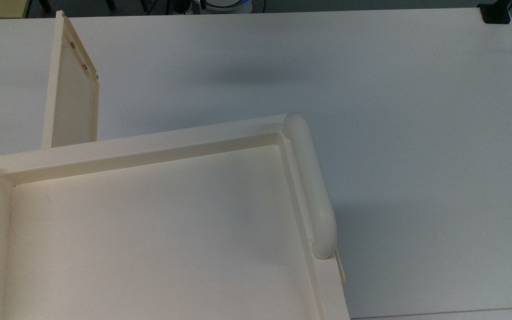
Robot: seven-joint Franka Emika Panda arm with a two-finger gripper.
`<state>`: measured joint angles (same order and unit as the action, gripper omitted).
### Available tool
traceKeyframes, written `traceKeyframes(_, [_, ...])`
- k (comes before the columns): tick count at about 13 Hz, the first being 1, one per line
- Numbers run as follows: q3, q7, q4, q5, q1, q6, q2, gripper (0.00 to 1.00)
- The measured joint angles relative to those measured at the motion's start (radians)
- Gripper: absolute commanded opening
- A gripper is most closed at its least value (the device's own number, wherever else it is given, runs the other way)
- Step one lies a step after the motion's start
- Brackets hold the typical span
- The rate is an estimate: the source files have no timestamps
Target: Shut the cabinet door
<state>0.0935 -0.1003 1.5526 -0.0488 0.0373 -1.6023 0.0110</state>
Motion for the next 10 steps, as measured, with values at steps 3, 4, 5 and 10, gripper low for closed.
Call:
traceKeyframes(3, [0.000, 0.000, -0.001, 0.002, 0.000, 0.000, 0.001, 1.00])
traceKeyframes(4, [0.000, 0.000, -0.001, 0.004, -0.001, 0.000, 0.002, 1.00])
traceKeyframes(5, [0.000, -0.002, -0.002, 0.005, -0.001, 0.000, 0.004, 1.00])
traceKeyframes(10, [0.020, -0.126, -0.004, 0.008, -0.022, 0.000, 0.019, 1.00])
